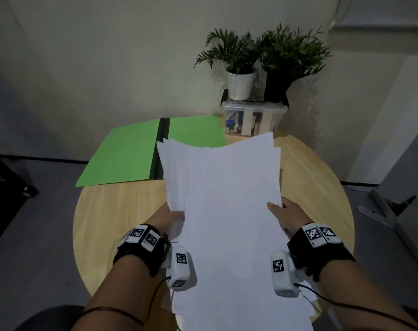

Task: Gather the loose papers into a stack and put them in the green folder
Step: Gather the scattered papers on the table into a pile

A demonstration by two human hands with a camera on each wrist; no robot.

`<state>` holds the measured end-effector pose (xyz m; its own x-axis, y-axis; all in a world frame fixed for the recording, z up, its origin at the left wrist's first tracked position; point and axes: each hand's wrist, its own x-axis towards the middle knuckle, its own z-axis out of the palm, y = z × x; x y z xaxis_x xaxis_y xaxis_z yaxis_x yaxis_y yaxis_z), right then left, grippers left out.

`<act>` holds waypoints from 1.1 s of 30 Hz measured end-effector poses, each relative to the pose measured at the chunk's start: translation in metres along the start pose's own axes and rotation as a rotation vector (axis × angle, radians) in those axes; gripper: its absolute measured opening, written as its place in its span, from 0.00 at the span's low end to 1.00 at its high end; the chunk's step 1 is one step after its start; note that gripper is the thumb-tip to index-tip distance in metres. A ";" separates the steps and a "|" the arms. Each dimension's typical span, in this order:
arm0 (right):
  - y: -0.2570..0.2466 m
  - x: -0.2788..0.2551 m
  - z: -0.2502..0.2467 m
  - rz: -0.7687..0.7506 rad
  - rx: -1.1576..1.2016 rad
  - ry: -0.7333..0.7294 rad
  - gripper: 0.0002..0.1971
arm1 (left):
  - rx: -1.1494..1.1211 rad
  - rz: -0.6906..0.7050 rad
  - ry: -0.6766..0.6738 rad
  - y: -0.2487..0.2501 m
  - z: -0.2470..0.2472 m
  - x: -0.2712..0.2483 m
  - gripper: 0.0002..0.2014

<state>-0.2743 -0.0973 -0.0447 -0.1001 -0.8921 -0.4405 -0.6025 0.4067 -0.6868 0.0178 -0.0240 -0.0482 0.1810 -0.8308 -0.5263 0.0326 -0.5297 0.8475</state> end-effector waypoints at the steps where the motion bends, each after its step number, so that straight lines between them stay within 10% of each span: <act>1: 0.000 0.001 -0.002 0.002 0.008 0.011 0.13 | -0.073 -0.016 0.031 0.000 -0.003 -0.001 0.20; 6: 0.002 -0.007 0.005 0.055 -0.113 0.039 0.39 | -0.011 0.070 0.105 -0.003 -0.005 0.008 0.33; 13: -0.005 0.002 0.007 0.002 -0.154 -0.020 0.30 | -0.051 0.115 0.112 -0.004 0.003 0.014 0.24; 18: 0.007 0.009 0.009 0.108 -0.115 -0.035 0.49 | -0.133 0.109 0.125 -0.020 0.000 0.007 0.13; 27: 0.009 0.001 0.009 -0.025 -0.144 -0.055 0.42 | 0.097 -0.069 -0.028 -0.019 0.016 0.012 0.27; 33: 0.004 0.006 -0.001 -0.018 0.027 -0.083 0.46 | 0.066 0.054 0.082 -0.012 0.029 0.005 0.11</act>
<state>-0.2777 -0.1011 -0.0492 -0.0228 -0.8802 -0.4740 -0.5819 0.3972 -0.7097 -0.0101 -0.0263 -0.0631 0.2608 -0.8432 -0.4700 -0.0433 -0.4966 0.8669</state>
